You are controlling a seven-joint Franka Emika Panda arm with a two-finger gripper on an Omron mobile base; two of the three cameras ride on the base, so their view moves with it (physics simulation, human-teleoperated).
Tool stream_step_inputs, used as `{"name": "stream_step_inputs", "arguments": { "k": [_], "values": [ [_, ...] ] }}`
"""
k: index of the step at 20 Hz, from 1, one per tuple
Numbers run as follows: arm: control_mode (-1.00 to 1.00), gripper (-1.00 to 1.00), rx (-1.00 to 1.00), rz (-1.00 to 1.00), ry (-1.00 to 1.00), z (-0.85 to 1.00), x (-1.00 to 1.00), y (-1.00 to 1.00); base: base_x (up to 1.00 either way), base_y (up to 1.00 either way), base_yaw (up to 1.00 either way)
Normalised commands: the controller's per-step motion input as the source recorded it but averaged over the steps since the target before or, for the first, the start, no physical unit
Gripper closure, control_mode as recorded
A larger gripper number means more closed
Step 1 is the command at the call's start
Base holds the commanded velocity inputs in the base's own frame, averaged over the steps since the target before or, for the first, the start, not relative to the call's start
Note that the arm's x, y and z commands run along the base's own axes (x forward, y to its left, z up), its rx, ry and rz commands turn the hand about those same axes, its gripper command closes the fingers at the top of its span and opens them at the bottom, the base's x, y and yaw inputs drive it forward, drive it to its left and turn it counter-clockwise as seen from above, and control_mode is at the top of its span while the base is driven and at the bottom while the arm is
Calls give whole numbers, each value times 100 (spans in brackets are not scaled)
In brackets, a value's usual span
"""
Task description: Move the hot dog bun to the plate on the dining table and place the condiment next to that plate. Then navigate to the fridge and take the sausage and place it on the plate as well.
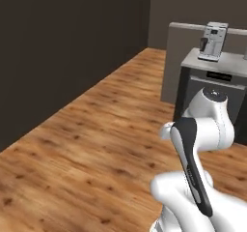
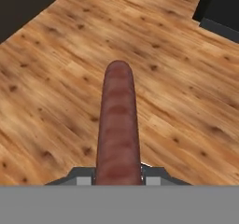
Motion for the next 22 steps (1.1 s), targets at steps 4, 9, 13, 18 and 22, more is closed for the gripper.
{"name": "stream_step_inputs", "arguments": {
  "k": [4, 9, 13, 18, 22],
  "values": [
    [100, 100, 0, 0, 0, 0, 0, 0, 100, 99, -39],
    [100, 100, 0, 0, 0, 0, 0, 0, 100, 100, -36],
    [100, 100, 0, 0, 0, 0, 0, 0, 100, 97, -35],
    [100, 100, 0, 0, 0, 0, 0, 0, 100, 82, -34],
    [100, 100, 0, 0, 0, 0, 0, 0, 100, 71, -33]
  ]
}}
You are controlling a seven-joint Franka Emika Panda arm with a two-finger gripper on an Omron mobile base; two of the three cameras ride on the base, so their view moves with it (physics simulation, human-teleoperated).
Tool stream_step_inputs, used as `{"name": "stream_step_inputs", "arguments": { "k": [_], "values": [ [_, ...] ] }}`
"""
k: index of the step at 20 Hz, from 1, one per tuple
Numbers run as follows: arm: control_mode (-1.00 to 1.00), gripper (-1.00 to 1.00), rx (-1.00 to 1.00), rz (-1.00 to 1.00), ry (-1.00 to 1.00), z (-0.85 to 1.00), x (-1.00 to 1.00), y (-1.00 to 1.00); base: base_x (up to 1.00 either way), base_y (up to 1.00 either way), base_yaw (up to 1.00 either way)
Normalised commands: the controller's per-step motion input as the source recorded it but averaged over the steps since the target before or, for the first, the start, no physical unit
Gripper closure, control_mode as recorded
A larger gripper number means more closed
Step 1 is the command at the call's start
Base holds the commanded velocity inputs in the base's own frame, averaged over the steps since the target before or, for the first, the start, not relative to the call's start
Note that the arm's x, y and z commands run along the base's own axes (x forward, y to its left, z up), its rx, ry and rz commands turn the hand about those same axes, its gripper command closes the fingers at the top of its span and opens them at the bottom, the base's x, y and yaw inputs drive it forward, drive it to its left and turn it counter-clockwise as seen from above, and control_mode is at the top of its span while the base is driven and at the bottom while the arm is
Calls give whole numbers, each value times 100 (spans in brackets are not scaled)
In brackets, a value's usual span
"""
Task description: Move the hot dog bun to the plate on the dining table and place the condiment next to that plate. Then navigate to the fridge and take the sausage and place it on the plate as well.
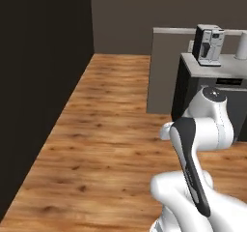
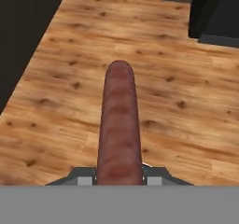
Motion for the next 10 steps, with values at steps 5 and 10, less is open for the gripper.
{"name": "stream_step_inputs", "arguments": {
  "k": [5, 10],
  "values": [
    [100, 100, 0, 0, 0, 0, 0, 0, 100, 68, -34],
    [100, 100, 0, 0, 0, 0, 0, 0, 100, 62, -33]
  ]
}}
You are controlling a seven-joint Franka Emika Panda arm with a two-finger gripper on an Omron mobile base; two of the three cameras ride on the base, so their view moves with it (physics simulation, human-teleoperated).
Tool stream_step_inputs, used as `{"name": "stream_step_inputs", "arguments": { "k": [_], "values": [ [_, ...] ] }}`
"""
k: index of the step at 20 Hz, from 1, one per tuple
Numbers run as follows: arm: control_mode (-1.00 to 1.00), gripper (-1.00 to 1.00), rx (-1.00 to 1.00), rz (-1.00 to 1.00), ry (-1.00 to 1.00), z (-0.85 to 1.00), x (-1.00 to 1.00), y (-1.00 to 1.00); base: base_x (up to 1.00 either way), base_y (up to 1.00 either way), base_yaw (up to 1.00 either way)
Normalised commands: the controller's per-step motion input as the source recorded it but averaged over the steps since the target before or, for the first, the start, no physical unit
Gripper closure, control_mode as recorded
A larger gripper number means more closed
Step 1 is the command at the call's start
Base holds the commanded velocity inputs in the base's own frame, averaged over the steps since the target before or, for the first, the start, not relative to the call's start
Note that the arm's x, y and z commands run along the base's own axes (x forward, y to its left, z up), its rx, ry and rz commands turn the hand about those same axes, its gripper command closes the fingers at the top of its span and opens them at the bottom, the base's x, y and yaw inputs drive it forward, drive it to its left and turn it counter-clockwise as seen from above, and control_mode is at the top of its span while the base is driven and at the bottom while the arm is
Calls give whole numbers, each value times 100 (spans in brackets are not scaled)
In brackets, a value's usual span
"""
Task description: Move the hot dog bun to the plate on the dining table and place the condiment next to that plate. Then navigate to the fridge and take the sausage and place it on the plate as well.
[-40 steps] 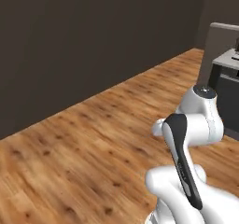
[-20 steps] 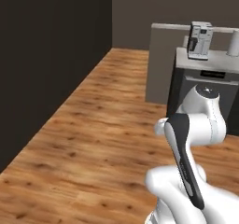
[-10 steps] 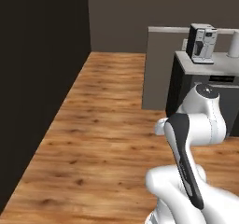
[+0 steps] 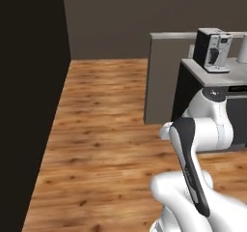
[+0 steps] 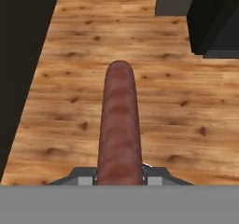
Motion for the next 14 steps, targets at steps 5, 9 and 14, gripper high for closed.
{"name": "stream_step_inputs", "arguments": {
  "k": [5, 9, 14],
  "values": [
    [100, 100, 0, 0, 0, 0, 0, 0, 100, 54, -32],
    [100, 100, 0, 0, 0, 0, 0, 0, 100, 51, -31],
    [100, 100, 0, 0, 0, 0, 0, 0, 100, 56, -31]
  ]
}}
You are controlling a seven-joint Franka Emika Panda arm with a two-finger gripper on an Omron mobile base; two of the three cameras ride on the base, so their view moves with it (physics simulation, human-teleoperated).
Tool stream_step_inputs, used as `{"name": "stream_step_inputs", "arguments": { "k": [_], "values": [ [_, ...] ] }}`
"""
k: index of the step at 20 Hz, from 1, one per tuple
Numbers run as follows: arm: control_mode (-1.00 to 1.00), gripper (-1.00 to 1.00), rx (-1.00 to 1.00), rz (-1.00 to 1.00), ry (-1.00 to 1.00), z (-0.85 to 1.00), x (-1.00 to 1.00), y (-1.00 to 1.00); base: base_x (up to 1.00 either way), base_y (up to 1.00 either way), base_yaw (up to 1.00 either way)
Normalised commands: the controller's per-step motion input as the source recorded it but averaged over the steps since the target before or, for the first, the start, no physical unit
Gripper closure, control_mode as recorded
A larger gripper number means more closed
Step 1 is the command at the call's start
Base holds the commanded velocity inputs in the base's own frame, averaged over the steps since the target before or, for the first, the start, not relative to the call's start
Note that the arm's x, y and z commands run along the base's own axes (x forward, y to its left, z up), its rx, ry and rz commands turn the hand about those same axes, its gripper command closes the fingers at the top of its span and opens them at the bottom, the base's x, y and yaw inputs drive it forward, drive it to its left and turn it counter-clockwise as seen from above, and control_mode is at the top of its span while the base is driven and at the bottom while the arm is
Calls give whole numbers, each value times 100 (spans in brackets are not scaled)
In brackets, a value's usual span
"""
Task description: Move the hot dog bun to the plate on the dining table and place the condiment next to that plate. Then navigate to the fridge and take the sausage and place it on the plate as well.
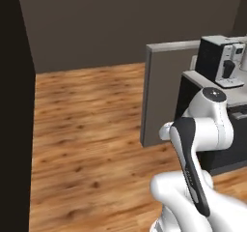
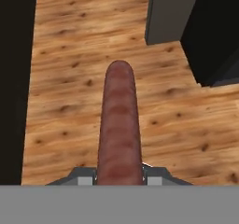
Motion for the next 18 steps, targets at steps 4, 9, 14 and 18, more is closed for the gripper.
{"name": "stream_step_inputs", "arguments": {
  "k": [4, 9, 14, 18],
  "values": [
    [100, 100, 0, 0, 0, 0, 0, 0, 100, 66, -30],
    [100, 100, 0, 0, 0, 0, 0, 0, 100, 76, -29],
    [100, 100, 0, 0, 0, 0, 0, 0, 100, 82, -28],
    [100, 100, 0, 0, 0, 0, 0, 0, 100, 91, -29]
  ]
}}
